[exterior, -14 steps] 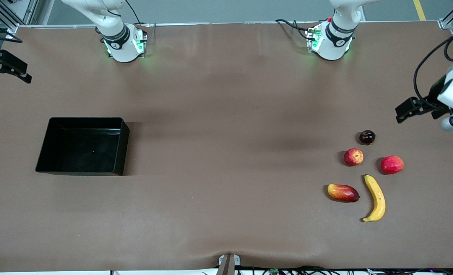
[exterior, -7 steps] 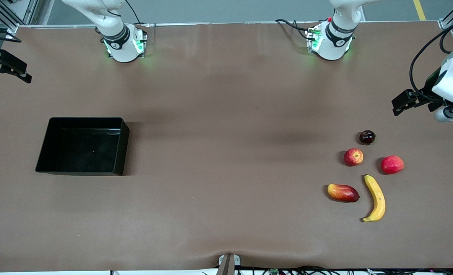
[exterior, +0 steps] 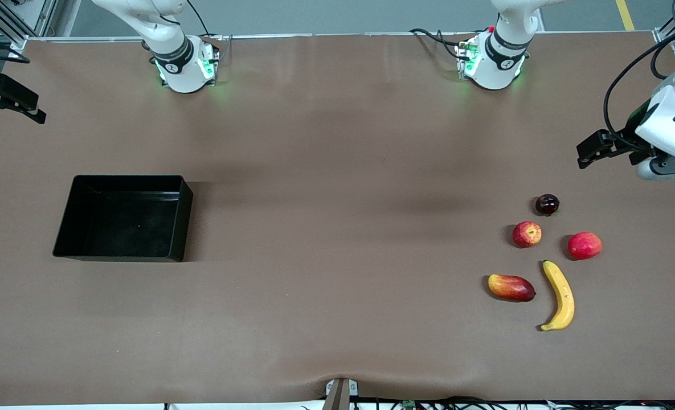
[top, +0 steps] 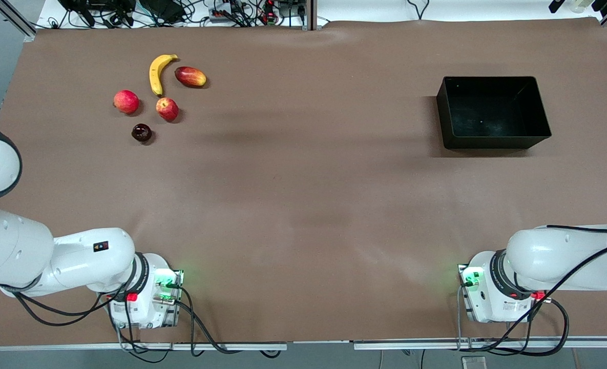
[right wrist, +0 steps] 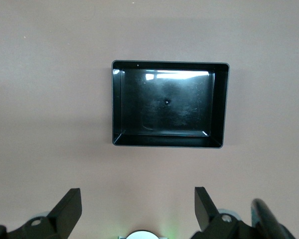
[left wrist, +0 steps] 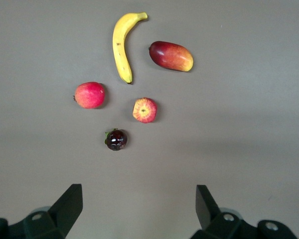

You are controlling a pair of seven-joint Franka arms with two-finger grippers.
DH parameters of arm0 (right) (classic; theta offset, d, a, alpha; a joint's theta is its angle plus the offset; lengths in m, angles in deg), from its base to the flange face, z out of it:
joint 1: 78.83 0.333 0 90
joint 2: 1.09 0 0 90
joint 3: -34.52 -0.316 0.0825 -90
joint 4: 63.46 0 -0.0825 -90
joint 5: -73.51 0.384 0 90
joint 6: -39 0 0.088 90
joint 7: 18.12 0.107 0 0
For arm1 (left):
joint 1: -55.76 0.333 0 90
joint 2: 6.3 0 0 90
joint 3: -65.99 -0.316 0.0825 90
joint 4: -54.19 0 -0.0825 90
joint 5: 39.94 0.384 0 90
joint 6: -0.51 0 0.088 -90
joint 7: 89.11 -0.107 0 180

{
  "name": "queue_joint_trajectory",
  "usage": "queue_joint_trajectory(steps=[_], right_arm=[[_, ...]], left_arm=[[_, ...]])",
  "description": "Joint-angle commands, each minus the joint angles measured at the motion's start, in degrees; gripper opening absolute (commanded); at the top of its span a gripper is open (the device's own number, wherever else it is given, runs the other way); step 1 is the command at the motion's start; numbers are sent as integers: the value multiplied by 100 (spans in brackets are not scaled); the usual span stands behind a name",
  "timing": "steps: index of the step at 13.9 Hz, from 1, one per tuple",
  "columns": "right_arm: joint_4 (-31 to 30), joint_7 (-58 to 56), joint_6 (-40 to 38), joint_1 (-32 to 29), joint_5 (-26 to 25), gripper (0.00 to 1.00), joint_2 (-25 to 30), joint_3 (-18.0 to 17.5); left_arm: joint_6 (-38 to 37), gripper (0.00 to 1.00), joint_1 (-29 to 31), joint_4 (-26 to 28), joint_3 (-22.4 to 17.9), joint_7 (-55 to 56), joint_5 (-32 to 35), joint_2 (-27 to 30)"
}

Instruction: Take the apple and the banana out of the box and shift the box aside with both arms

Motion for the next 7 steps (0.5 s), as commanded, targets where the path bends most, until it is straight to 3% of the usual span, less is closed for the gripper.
queue_joint_trajectory(steps=[1, 7], right_arm=[[109, -79, -82, -125, 118, 100, -57, -49], [109, -79, -91, -125, 127, 100, -57, -40]], left_arm=[[-98, 100, 48, 9, 32, -121, -195, 143], [-98, 100, 40, -79, 102, -121, -203, 117]])
